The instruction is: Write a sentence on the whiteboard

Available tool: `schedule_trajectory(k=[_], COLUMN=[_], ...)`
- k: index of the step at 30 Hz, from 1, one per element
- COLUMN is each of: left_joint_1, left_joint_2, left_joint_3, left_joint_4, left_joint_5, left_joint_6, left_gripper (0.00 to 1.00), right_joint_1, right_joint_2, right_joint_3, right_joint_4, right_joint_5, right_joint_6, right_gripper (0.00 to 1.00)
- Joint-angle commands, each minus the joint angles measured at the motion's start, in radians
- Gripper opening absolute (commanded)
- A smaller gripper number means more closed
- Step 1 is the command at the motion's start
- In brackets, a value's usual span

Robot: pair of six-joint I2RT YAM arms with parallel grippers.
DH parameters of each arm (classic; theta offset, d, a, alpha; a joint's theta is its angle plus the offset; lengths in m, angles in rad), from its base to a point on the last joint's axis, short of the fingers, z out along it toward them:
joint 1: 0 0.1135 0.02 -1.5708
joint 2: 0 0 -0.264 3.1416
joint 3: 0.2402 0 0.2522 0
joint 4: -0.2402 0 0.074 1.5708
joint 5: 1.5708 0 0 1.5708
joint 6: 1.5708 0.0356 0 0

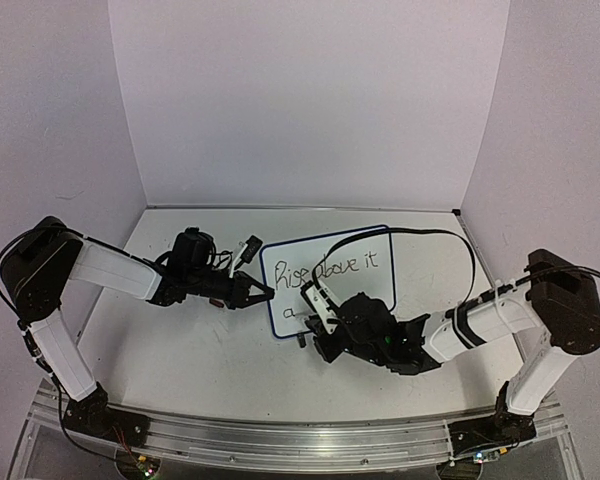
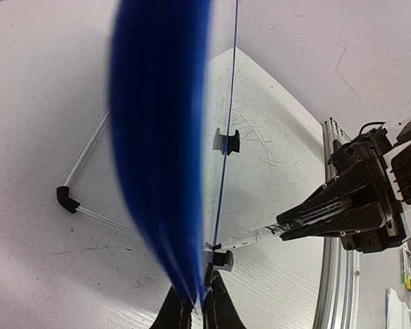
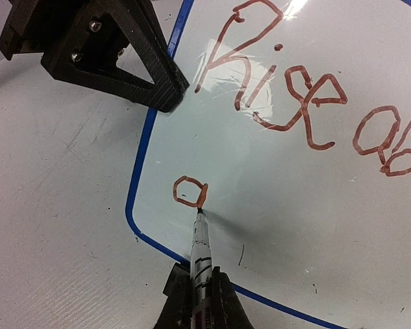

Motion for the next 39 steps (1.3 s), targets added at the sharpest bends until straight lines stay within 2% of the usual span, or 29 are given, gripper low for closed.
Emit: schedule_trajectory(k=[1,4,9,15,26,39], left_joint_1=[-0.004,-0.004,-0.004,-0.004,-0.004,-0.004], left_joint_2=[0.011,0.011,0.015,0.012,0.008,0.007], left_joint_3=[0.014,0.014,0.016,0.014,0.012,0.012], left_joint_4=[-0.084,-0.084,-0.085,-0.085,-0.086,-0.087], left_joint_5=[-0.099,-0.1,-0.098,-0.099,-0.099,-0.1], left_joint_6=[0.06,0.06,0.059,0.059,0.061,0.064], left_gripper=[0.0,0.0,0.0,0.0,0.0,0.0], right_joint_1=[-0.008,-0.008,-0.011,-0.011,-0.011,-0.01], right_joint_2=[-0.125,-0.209,-0.102,-0.057,-0.023,-0.01], right_joint_3=[-0.099,-0.168,-0.067,-0.002,0.017,0.017], right_joint_4=[0.075,0.169,0.119,0.12,0.094,0.042], right_joint_5=[0.043,0.009,-0.028,-0.004,0.07,0.066], right_joint_6=[-0.01,-0.059,-0.077,-0.077,-0.061,-0.046], right_gripper=[0.0,0.0,0.0,0.0,0.0,0.0])
